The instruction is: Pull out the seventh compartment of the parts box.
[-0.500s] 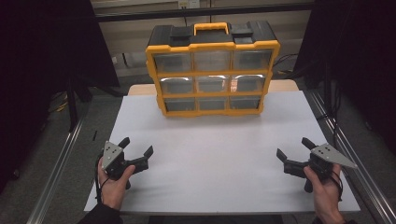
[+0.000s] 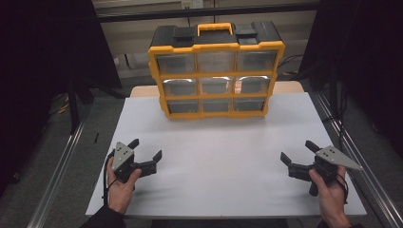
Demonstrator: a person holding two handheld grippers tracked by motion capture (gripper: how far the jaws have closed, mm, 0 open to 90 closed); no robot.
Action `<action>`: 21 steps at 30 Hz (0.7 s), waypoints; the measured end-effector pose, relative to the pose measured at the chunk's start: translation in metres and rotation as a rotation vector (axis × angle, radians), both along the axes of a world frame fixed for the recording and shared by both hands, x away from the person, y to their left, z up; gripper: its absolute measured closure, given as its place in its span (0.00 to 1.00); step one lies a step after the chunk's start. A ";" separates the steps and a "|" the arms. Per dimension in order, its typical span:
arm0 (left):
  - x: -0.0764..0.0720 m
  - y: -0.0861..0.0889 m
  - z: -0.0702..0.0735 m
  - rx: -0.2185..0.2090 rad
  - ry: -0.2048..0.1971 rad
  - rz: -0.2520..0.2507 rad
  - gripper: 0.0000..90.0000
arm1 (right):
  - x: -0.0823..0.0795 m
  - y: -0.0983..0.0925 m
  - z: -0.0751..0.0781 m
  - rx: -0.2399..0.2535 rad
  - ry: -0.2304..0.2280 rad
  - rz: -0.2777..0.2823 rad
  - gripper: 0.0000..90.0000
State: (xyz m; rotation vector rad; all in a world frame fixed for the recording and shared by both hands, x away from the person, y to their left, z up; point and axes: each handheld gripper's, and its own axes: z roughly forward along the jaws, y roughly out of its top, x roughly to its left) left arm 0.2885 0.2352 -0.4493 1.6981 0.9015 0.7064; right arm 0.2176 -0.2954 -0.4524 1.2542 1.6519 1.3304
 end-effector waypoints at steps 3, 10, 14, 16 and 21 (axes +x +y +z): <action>0.001 -0.001 -0.001 0.005 0.012 -0.024 0.04 | -0.001 0.001 0.001 0.002 0.002 0.001 0.00; 0.003 -0.005 -0.001 0.056 -0.036 -0.035 0.03 | -0.001 0.004 0.002 -0.005 0.004 0.011 0.00; 0.008 -0.008 0.000 0.047 -0.055 -0.037 0.04 | 0.000 0.003 0.001 -0.010 0.005 0.016 0.00; 0.013 -0.009 0.000 0.046 -0.041 -0.016 0.03 | 0.001 0.003 0.000 -0.008 0.006 0.017 0.00; 0.021 -0.009 0.001 0.032 -0.022 -0.006 0.06 | 0.000 0.004 0.001 -0.011 0.007 0.018 0.00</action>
